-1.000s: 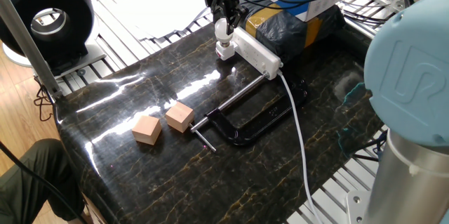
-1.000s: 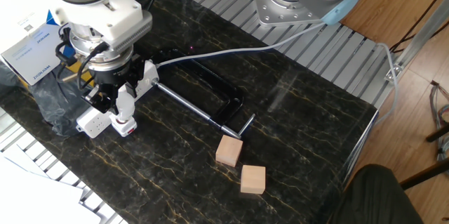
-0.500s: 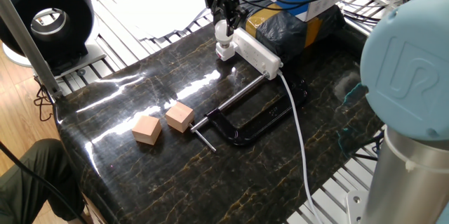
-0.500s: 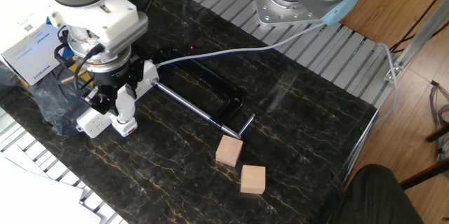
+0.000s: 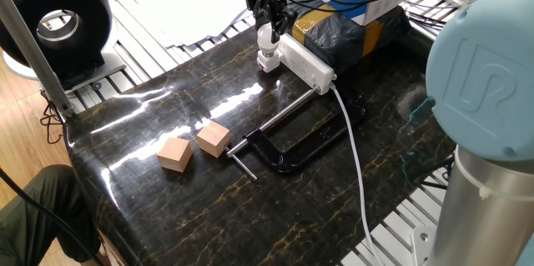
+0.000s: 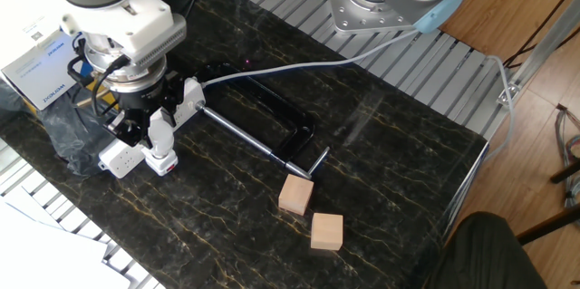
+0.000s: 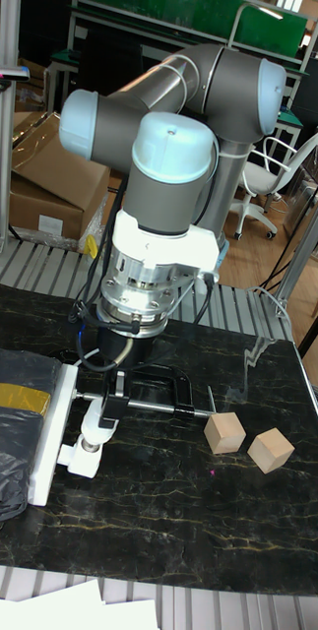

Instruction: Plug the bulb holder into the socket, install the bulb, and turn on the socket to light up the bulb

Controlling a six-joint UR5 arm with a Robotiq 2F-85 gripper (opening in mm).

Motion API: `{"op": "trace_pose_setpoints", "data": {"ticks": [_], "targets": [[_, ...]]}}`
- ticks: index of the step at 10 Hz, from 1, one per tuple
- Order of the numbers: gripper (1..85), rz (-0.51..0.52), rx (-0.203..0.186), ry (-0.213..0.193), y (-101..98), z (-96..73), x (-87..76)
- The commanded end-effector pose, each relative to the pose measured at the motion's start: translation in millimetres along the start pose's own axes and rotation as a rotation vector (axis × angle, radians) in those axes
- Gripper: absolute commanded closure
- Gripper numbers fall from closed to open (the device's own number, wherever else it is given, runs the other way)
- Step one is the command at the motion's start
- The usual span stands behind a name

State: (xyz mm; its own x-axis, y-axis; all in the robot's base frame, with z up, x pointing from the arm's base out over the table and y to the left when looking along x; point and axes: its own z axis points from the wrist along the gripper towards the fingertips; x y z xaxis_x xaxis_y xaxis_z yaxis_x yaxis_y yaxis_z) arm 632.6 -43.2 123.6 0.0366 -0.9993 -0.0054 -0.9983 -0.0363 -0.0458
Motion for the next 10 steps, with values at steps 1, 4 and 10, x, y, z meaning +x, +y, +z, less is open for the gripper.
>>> {"op": "trace_pose_setpoints", "data": {"ticks": [1,4,10], "targets": [[84.7,0.009,-0.001,-0.023,-1.3,-0.1,-4.4],[84.7,0.012,0.0,-0.018,-3.6,2.5,-2.7],[84.7,0.034,0.001,-0.019,-4.7,4.4,-0.3]]}}
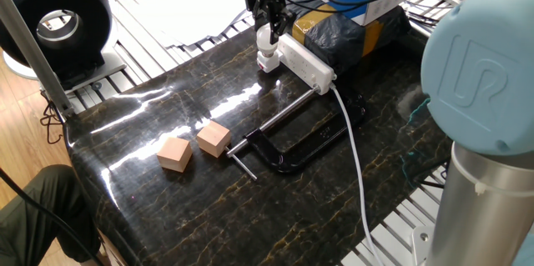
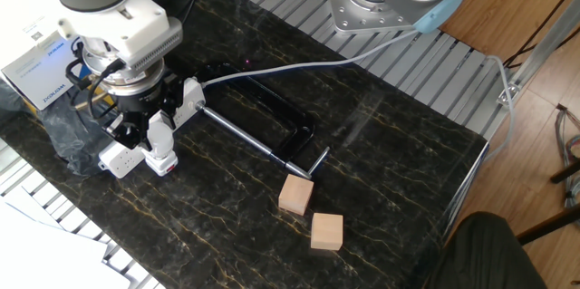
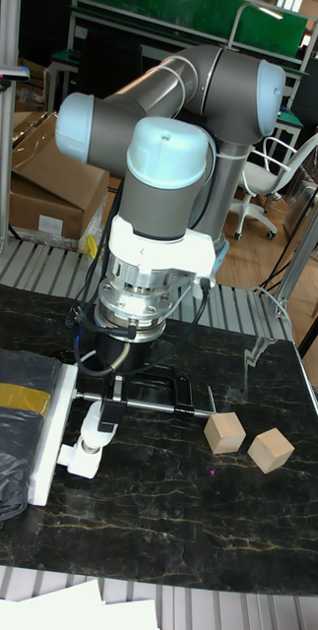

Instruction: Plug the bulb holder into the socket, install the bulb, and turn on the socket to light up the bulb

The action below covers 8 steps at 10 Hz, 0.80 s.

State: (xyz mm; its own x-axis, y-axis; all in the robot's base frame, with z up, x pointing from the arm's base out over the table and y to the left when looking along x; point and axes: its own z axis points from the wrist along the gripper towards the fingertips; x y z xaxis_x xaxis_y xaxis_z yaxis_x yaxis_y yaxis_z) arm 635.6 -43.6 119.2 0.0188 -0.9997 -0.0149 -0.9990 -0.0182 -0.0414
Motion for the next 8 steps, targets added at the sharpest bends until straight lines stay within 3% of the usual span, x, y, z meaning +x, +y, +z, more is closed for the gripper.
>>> {"op": "trace_pose_setpoints", "data": {"ticks": [1,8], "targets": [[84.7,0.018,0.009,-0.005,-2.7,0.0,0.4],[84.7,0.048,0.01,0.007,-4.7,-0.4,0.4]]}}
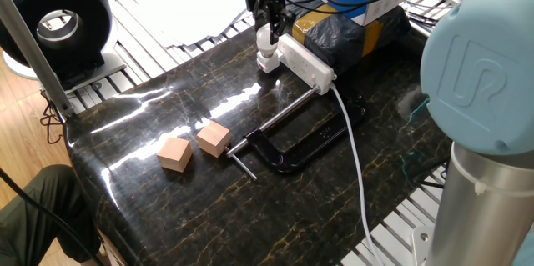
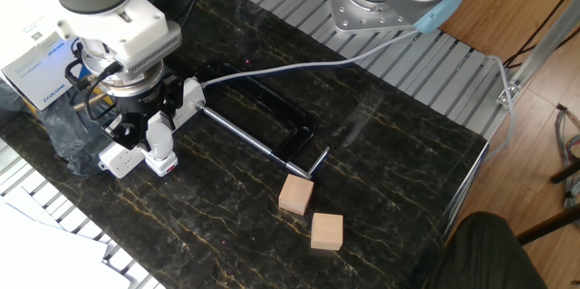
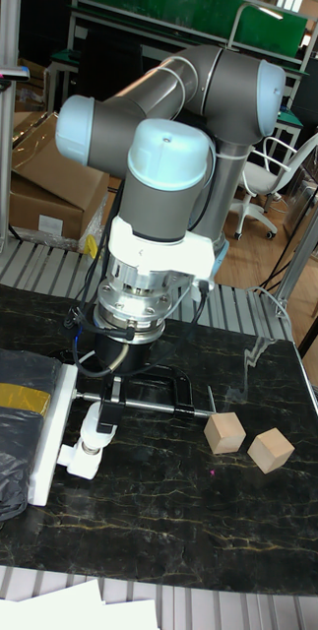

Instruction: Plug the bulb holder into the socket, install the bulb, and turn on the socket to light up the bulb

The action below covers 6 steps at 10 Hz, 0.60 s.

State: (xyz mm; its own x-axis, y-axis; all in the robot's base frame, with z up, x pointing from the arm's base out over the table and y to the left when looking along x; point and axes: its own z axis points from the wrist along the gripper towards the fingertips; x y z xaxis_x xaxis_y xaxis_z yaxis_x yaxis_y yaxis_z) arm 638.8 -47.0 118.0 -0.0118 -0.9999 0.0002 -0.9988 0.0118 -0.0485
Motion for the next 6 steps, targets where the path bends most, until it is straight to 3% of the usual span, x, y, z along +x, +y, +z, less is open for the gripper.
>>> {"op": "trace_pose_setpoints", "data": {"ticks": [1,6], "targets": [[84.7,0.025,0.002,-0.008,-1.8,-2.0,-3.3],[84.7,0.065,-0.002,-0.013,-1.0,-1.2,-5.4]]}}
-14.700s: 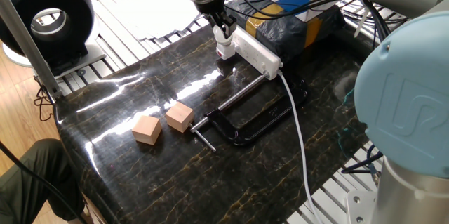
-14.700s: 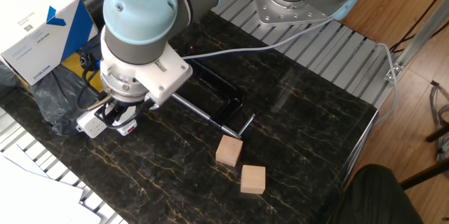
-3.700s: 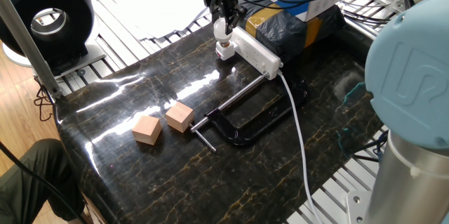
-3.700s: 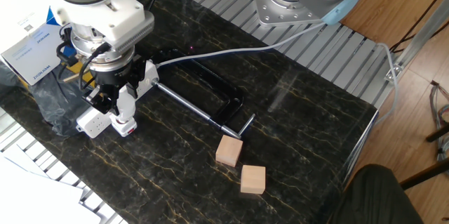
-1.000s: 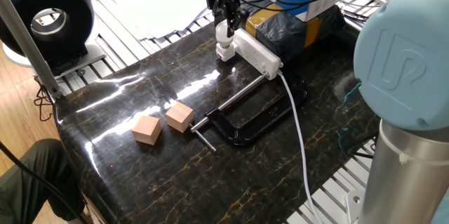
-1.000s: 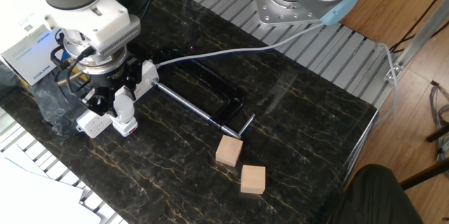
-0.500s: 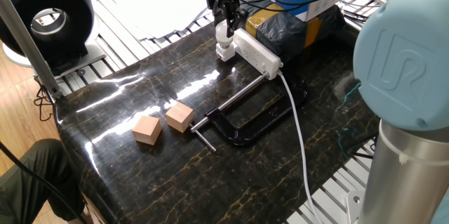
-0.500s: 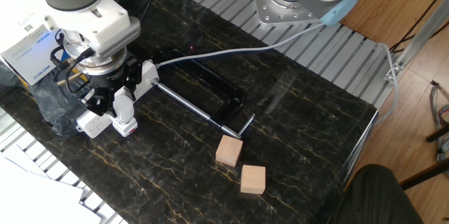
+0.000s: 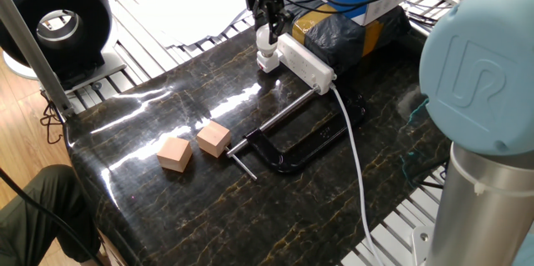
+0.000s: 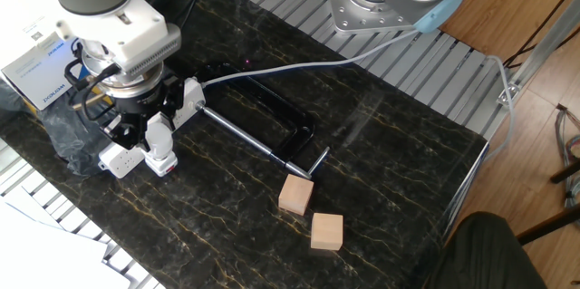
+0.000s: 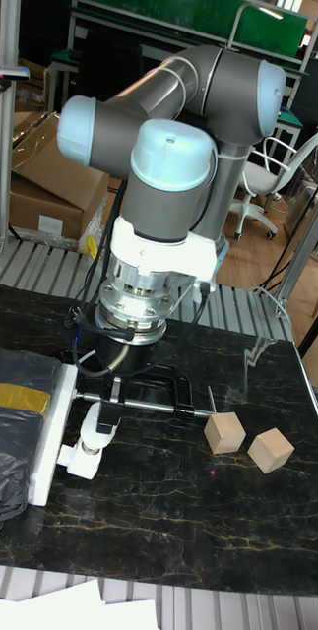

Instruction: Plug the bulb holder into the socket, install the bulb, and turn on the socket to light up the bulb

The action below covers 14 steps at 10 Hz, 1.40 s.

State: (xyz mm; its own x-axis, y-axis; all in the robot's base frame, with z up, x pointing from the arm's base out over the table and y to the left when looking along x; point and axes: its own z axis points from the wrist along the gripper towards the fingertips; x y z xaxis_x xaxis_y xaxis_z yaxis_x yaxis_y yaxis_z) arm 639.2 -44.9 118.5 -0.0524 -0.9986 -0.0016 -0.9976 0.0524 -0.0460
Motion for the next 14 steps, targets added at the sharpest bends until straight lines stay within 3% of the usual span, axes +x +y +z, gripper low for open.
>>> {"op": "trace_pose_setpoints", "data": {"ticks": [1,14], "targets": [[84.7,0.032,-0.002,-0.013,-0.1,-0.6,-3.3],[84.7,0.165,-0.003,0.018,-1.5,-1.1,-1.2]]}}
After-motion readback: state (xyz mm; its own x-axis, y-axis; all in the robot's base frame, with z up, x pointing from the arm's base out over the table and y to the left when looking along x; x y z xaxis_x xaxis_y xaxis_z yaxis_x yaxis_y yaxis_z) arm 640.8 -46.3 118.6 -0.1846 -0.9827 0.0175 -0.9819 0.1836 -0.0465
